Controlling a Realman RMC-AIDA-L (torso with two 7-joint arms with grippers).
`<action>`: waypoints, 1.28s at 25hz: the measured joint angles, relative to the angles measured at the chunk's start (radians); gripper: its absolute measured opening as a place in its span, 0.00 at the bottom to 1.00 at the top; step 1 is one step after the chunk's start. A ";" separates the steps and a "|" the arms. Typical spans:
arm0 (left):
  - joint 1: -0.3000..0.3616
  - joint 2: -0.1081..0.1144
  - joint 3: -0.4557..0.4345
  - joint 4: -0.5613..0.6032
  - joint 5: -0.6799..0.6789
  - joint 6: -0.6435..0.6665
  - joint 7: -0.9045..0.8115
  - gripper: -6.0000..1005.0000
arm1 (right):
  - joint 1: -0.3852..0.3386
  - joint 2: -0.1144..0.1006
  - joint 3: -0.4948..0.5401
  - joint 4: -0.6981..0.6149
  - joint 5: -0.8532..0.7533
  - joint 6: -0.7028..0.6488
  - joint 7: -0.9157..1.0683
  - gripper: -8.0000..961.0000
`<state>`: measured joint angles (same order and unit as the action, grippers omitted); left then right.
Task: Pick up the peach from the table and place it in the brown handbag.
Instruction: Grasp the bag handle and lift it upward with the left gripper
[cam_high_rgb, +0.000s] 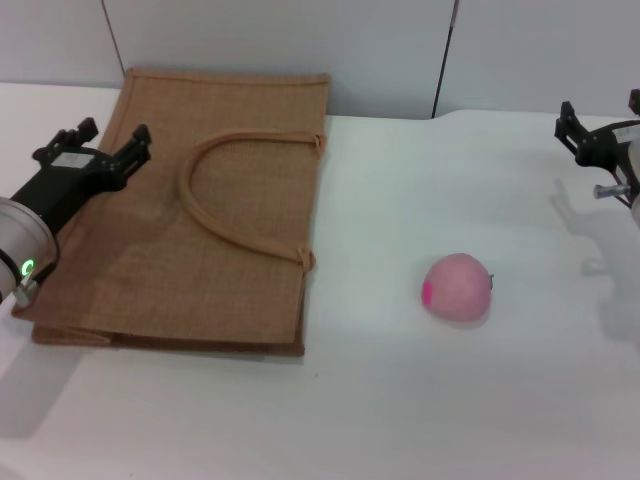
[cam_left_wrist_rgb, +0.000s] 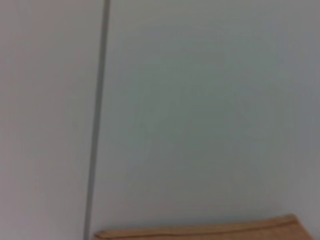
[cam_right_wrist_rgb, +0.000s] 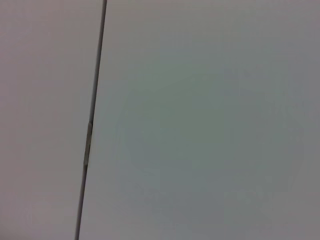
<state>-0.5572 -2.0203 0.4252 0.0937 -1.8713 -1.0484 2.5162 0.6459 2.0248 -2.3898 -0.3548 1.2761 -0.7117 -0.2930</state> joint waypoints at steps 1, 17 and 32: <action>0.001 -0.001 0.005 0.023 0.038 0.005 -0.037 0.77 | 0.000 0.000 0.000 0.000 0.000 0.004 0.000 0.91; 0.035 0.002 0.001 0.337 0.413 -0.090 -0.555 0.76 | -0.008 0.000 -0.007 -0.010 0.000 0.015 0.000 0.91; -0.043 0.023 -0.008 0.433 0.742 0.022 -0.867 0.70 | -0.001 0.001 -0.009 -0.024 -0.001 0.039 0.000 0.91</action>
<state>-0.6002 -1.9970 0.4175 0.5268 -1.1292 -1.0264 1.6487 0.6450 2.0255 -2.3991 -0.3791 1.2749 -0.6723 -0.2930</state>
